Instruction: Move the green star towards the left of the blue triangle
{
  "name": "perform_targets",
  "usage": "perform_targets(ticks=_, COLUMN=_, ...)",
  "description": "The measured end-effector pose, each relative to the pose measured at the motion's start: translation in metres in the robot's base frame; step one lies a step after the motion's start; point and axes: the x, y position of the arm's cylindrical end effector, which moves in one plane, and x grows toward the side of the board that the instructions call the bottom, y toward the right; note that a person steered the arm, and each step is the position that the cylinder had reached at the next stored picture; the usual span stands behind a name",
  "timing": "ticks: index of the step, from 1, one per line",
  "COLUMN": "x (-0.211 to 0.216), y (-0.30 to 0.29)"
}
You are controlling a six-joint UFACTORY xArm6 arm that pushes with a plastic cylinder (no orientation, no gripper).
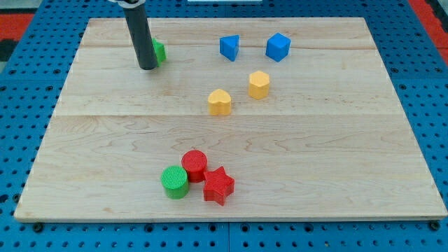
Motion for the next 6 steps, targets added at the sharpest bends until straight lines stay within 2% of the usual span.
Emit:
perform_targets(ticks=1, x=0.006, y=-0.040)
perform_targets(ticks=2, x=-0.016, y=-0.048)
perform_targets(ticks=4, x=-0.033, y=0.018)
perform_targets(ticks=5, x=-0.017, y=0.020)
perform_targets(ticks=6, x=0.033, y=0.014)
